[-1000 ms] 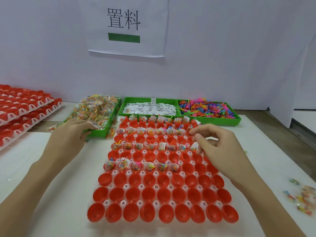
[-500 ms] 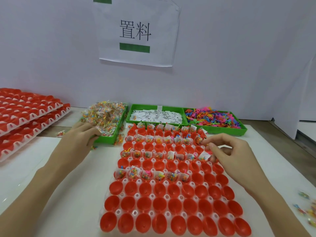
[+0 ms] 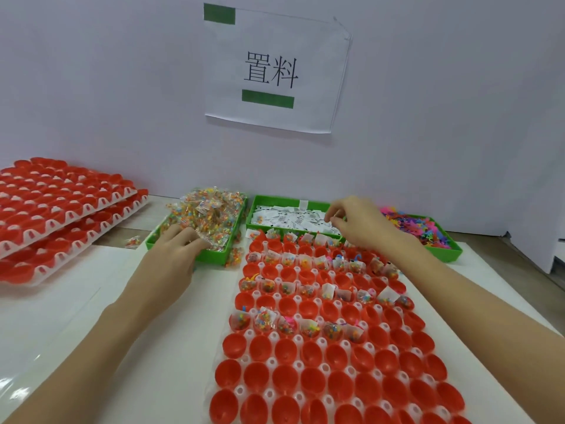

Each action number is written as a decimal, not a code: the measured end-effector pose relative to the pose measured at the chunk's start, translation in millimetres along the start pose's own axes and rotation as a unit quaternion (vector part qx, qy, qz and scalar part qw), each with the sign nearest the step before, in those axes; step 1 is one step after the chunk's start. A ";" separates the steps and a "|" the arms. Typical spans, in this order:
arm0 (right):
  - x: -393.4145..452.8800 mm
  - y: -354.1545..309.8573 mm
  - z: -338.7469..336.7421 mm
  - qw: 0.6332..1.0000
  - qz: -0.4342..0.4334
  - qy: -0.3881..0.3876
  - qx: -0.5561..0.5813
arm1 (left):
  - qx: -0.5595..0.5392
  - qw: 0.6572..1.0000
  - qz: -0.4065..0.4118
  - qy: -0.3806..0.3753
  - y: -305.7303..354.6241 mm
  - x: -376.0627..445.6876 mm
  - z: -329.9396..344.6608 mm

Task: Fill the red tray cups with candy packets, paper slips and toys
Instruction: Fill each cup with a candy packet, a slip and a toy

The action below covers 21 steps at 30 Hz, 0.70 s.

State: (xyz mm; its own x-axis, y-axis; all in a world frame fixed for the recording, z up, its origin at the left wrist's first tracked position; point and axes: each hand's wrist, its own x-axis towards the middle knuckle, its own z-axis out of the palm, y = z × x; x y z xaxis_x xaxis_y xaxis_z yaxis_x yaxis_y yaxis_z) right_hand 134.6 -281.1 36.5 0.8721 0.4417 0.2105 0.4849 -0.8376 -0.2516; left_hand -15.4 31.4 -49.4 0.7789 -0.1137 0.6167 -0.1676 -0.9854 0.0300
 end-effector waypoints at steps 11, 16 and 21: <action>76.2 2.5 51.1 0.997 -0.012 -0.066 -0.045 | 0.015 0.997 0.027 0.070 -3.6 0.5 -2.0; 73.8 3.1 51.5 0.996 -0.020 -0.057 -0.071 | 0.015 0.995 -0.006 0.094 3.5 1.8 -3.1; 61.8 11.1 45.0 0.999 -0.002 0.023 -0.029 | -0.202 0.963 -0.131 0.125 19.2 2.2 -0.6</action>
State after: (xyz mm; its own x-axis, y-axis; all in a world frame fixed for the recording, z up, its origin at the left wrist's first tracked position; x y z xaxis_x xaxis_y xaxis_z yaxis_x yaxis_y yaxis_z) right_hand 196.8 -248.7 4.2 0.8658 0.4311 0.2541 0.4826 -0.8535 -0.1963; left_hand -17.3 12.3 -46.9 0.6658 0.2161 0.7141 -0.2452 -0.8406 0.4830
